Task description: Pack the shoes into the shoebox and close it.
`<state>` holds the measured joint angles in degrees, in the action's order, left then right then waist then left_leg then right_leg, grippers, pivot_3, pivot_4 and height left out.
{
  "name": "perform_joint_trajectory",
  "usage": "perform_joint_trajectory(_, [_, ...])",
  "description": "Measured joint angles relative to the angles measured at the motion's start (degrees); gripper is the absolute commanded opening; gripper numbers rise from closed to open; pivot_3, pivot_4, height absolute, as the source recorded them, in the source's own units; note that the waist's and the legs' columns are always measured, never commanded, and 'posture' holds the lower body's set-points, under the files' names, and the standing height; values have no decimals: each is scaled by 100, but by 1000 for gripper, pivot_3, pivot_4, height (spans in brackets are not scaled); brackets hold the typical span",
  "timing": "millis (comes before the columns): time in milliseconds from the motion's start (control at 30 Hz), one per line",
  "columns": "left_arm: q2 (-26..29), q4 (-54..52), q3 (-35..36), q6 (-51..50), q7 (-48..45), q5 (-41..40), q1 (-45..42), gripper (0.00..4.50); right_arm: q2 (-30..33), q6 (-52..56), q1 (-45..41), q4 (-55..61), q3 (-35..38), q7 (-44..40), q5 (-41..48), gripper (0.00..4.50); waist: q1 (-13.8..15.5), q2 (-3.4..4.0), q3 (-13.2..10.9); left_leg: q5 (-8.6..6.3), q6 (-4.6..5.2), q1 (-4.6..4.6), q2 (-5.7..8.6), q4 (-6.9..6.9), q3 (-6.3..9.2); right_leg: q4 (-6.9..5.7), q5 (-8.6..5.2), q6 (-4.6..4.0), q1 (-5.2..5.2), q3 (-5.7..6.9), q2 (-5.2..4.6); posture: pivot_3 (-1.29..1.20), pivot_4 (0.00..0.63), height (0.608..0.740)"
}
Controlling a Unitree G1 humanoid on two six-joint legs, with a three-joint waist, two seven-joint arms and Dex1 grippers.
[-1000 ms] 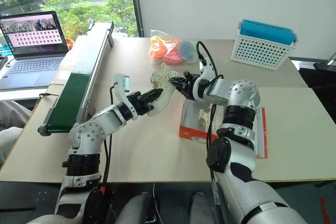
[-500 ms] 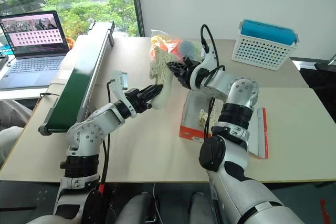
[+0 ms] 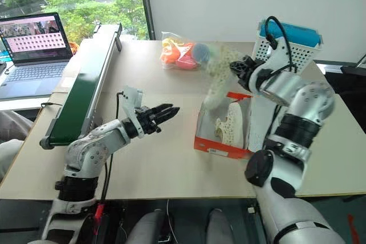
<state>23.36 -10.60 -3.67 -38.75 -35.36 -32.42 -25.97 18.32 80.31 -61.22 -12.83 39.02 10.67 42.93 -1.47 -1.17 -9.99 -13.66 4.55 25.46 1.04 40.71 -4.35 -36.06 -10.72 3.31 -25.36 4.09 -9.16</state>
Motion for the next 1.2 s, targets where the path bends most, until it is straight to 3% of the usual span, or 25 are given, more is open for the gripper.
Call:
perform_joint_trajectory(233, [571,226,-495,794,-1140,592,1,1911,-71,947,15,-2,-59,15,-177,1463,39,9,-4,-16,28,2,1,1,-2,4,-1,-1,-5,-4,-4,0,150,699])
perform_joint_trajectory(633, [428,403,-595,1002,-1277,975,-18,1911,-466,682,703,-21,-558,-192,-905,1463,65,10,-5,-11,21,2,3,3,-3,2,-2,2,1,-2,-5,0,150,699])
perform_joint_trajectory(1000, [333,435,-594,1023,-1244,1187,-19,1911,174,-710,1013,-770,-3106,-1732,-1786,1463,59,10,-4,-14,25,-16,3,4,-2,9,-4,4,17,-3,-5,0,150,699])
perform_joint_trajectory(1200, [271,438,-593,1028,-1234,1209,-19,1911,313,-1383,991,-978,-3991,-2351,-2261,1463,54,8,-2,-13,24,-21,1,4,-1,8,-3,4,19,-3,-5,0,150,699])
